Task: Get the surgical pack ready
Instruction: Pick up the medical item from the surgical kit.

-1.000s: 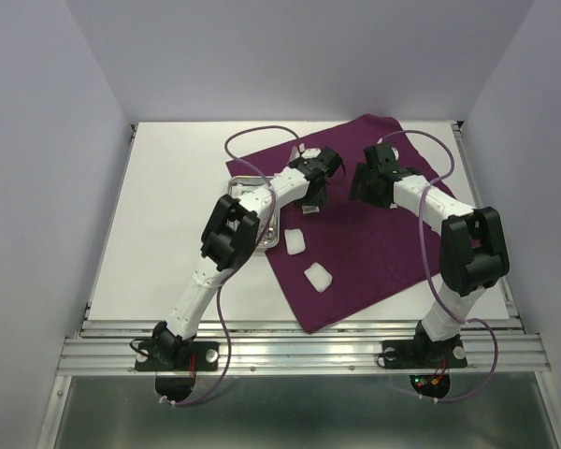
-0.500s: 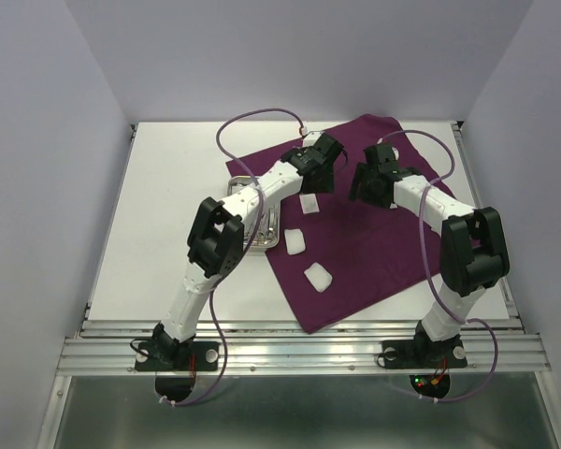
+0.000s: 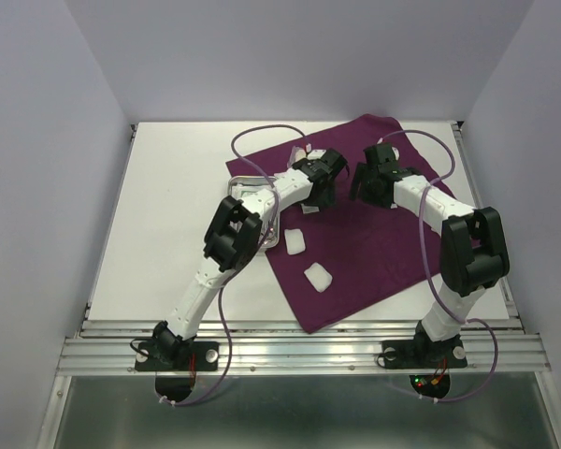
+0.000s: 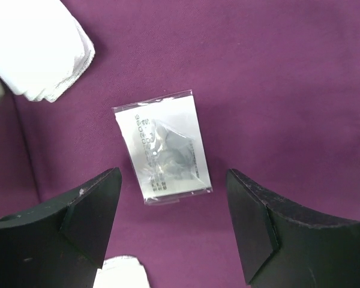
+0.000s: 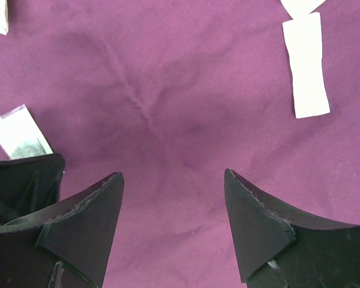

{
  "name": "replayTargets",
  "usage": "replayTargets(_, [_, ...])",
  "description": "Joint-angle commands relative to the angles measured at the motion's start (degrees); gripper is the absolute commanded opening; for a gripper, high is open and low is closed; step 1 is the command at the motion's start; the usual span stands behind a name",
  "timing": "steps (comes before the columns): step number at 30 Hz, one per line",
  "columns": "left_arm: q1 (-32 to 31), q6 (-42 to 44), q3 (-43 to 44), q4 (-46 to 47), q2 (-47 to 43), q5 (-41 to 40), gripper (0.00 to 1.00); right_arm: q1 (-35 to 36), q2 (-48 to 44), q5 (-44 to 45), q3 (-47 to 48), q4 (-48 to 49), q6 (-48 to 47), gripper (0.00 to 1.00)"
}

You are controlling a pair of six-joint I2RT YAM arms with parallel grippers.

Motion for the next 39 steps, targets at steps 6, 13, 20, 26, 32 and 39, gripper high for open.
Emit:
replayTargets(6, [-0.13, -1.02, 5.31, -1.57, 2.81, -0.23, 0.79, -0.06, -2.00, 1.06, 0.20, 0.84, -0.53, 0.73])
replayTargets(13, [-0.13, -1.29, 5.14, -1.84, 3.78, 0.12, 0.68, -0.06, -2.00, 0.98, -0.24, 0.84, -0.35, 0.73])
replayTargets(20, [-0.13, -1.37, 4.08, -1.14, 1.33, -1.02, 0.61, -0.06, -2.27, 0.89, -0.24, 0.84, -0.26, 0.73])
replayTargets(26, [-0.13, -0.50, -0.13, 1.15, -3.51, -1.55, 0.57, -0.06, -2.35, 0.80, -0.41, 0.84, 0.09, 0.73])
replayTargets(32, [-0.13, 0.47, -1.81, 2.12, -6.76, -1.81, 0.55, -0.06, -2.53, 0.71, -0.41, 0.84, 0.09, 0.73])
replayTargets(39, [-0.13, 1.26, -3.39, 2.65, -9.57, -2.43, 0.54, -0.06, -2.53, 0.80, -0.41, 0.75, 0.18, 0.73])
